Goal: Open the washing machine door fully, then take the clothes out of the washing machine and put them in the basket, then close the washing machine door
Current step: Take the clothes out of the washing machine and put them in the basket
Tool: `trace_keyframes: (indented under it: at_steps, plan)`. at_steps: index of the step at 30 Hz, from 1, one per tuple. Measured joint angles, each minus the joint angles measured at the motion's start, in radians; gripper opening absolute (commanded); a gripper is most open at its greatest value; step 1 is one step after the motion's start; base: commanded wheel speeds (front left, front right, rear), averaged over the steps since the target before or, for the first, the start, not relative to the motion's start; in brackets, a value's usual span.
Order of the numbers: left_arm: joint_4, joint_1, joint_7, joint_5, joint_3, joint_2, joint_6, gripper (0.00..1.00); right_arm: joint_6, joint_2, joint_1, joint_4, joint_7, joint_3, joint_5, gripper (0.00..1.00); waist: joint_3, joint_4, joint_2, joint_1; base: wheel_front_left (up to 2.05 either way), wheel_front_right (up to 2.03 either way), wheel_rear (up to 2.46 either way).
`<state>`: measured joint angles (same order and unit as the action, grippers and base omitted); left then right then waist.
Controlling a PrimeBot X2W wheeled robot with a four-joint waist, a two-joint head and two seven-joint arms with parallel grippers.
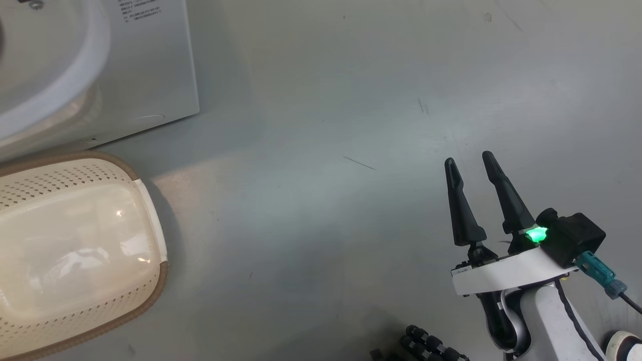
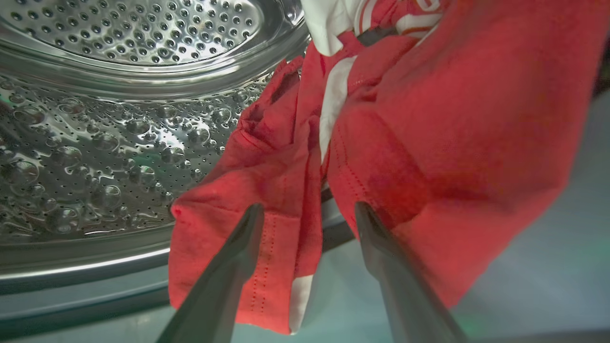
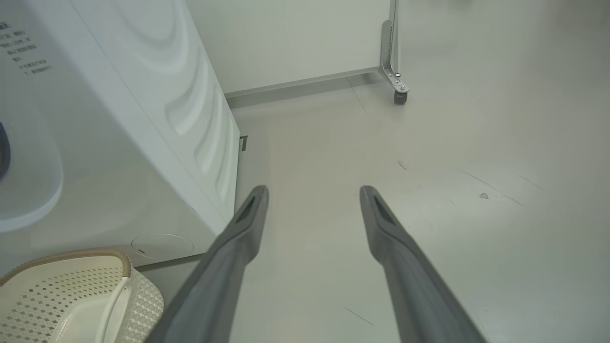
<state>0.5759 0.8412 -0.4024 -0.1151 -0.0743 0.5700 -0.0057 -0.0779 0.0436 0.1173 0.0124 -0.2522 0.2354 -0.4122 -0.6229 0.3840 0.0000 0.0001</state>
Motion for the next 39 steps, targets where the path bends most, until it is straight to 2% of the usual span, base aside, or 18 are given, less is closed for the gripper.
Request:
trace_keyframes:
  at_steps: [15, 26, 27, 29, 30, 39]
  plan:
    - [0.038, 0.040, -0.020, -0.011, -0.002, 0.013, 0.002, 1.00, -0.004, -0.003, 0.002, 0.004, 0.000, 0.000, 0.002, 1.00, -0.013, 0.004, 0.0000, 0.0000, 0.00, 0.00, 0.00]
    - [0.064, 0.061, -0.040, -0.010, 0.014, 0.013, 0.024, 1.00, -0.009, -0.003, 0.008, 0.003, 0.000, 0.000, 0.001, 1.00, -0.026, 0.001, 0.0000, -0.0001, 0.00, 0.00, 0.00]
    - [0.067, 0.061, -0.043, -0.008, 0.017, 0.012, 0.029, 0.76, -0.009, -0.003, 0.009, 0.003, 0.000, 0.000, 0.001, 1.00, -0.027, 0.001, 0.0000, -0.0001, 0.00, 0.00, 0.00]
    - [0.070, 0.062, -0.046, -0.001, 0.025, 0.012, 0.032, 0.12, -0.009, -0.003, 0.011, 0.003, 0.000, 0.000, 0.001, 1.00, -0.028, 0.000, 0.0000, -0.0001, 0.00, 0.00, 0.00]
    - [0.071, 0.064, -0.046, 0.000, 0.027, 0.011, 0.032, 0.00, -0.009, -0.003, 0.013, 0.003, 0.000, 0.000, 0.000, 1.00, -0.028, -0.001, 0.0000, -0.0001, 0.00, 0.00, 0.00]
    - [0.073, 0.077, -0.045, 0.002, 0.029, 0.004, 0.037, 0.00, -0.009, -0.003, 0.018, 0.002, 0.000, 0.000, 0.000, 1.00, -0.029, -0.008, 0.0000, -0.0001, 0.00, 0.00, 0.00]
